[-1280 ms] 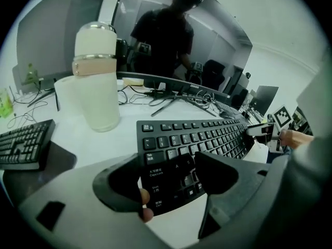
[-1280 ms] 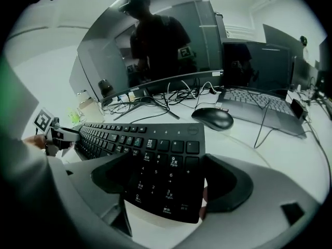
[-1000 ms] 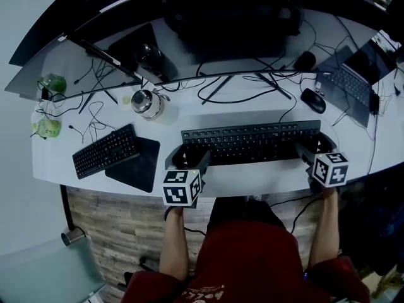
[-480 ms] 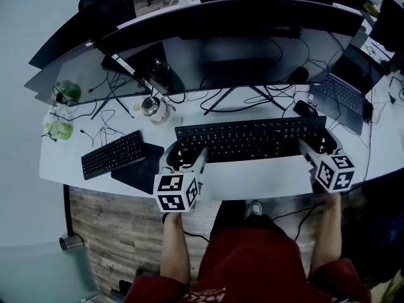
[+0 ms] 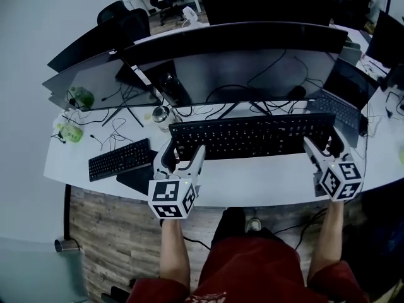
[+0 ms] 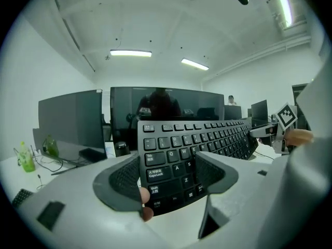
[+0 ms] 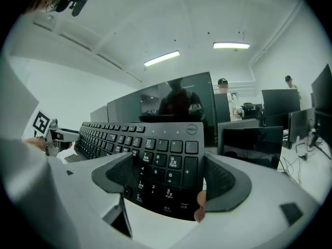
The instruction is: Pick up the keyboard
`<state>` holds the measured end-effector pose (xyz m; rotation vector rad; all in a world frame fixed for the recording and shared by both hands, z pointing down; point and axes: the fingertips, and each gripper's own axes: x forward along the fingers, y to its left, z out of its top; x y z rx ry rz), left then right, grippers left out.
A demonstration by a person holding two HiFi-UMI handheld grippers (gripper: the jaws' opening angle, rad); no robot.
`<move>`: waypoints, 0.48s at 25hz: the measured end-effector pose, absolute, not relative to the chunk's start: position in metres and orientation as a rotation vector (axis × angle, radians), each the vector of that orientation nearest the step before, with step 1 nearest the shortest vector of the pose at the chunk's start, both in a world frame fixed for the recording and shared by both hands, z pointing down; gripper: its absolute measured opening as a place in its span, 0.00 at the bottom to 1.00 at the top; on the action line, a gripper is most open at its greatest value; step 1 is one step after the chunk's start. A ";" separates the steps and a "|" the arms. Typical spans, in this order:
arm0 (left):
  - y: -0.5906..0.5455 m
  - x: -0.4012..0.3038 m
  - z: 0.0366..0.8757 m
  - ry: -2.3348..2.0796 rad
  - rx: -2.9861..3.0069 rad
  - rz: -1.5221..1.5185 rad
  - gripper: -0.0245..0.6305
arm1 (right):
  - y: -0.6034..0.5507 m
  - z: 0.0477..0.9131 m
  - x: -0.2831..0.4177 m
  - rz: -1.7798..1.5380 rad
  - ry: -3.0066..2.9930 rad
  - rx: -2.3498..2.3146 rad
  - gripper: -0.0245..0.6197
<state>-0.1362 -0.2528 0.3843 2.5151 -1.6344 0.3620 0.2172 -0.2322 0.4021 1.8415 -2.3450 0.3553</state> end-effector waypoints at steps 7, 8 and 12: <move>-0.237 -0.137 0.330 -1.729 2.590 0.223 0.55 | -0.224 0.342 0.217 0.170 -2.425 1.883 0.67; -0.235 -0.137 0.322 -1.744 2.601 0.203 0.55 | -0.223 0.333 0.217 0.144 -2.437 1.888 0.67; -0.226 -0.136 0.293 -1.800 2.650 0.126 0.55 | -0.217 0.304 0.218 0.042 -2.480 1.915 0.67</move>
